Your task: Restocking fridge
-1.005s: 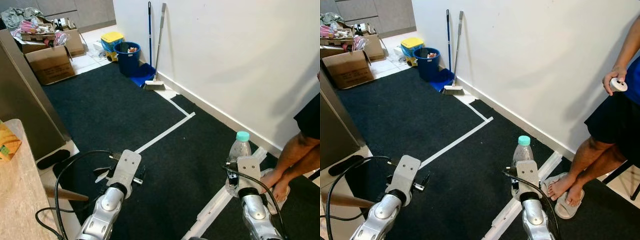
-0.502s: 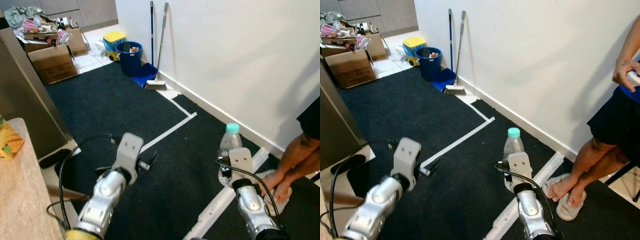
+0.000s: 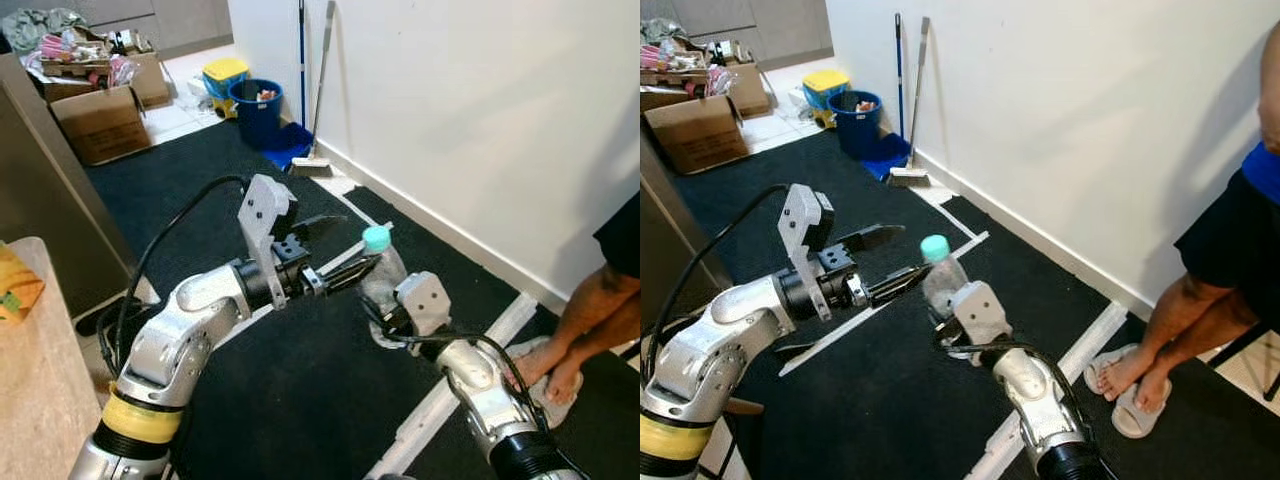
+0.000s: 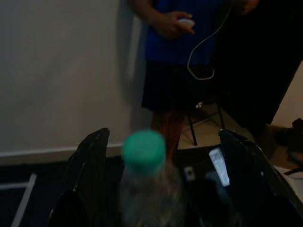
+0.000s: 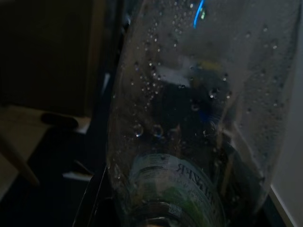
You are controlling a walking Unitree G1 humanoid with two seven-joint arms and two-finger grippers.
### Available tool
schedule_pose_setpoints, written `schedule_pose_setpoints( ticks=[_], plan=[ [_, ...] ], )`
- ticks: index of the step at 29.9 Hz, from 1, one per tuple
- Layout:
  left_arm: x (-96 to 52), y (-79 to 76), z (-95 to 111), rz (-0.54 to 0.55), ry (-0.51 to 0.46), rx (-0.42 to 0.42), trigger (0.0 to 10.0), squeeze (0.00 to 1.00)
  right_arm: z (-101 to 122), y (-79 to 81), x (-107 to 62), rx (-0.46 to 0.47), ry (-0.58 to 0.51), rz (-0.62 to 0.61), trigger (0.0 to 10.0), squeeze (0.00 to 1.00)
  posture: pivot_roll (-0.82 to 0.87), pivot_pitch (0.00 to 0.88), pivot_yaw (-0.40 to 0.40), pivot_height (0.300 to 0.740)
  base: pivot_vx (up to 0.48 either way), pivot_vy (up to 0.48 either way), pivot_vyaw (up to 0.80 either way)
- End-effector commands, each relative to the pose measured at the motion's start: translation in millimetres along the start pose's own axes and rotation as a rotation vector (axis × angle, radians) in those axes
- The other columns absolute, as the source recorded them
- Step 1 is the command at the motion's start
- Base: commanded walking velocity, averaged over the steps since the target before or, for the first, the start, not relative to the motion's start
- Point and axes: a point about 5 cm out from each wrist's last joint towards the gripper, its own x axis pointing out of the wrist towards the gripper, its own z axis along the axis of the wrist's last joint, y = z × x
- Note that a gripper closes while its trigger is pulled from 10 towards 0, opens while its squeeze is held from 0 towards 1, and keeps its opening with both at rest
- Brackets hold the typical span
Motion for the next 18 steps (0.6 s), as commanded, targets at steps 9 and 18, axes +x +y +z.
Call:
schedule_pose_setpoints(
  ticks=[9, 18],
  plan=[
    [7.3, -1.6, -10, -0.004, 0.088, -0.018, 10.0, 0.00, 24, 13.1, 16.3, -0.110, -0.048, 0.110, 10.0, 0.00, 0.05, 0.000, -0.041, 0.740, 0.000, 0.000, 0.00],
    [7.4, 5.4, -10, 0.036, 0.108, -0.042, 9.0, 0.00, 15, 22.7, 13.0, -0.130, -0.010, 0.113, 10.0, 0.00, 0.05, 0.000, -0.036, 0.740, 0.000, 0.000, 0.00]
  ],
)
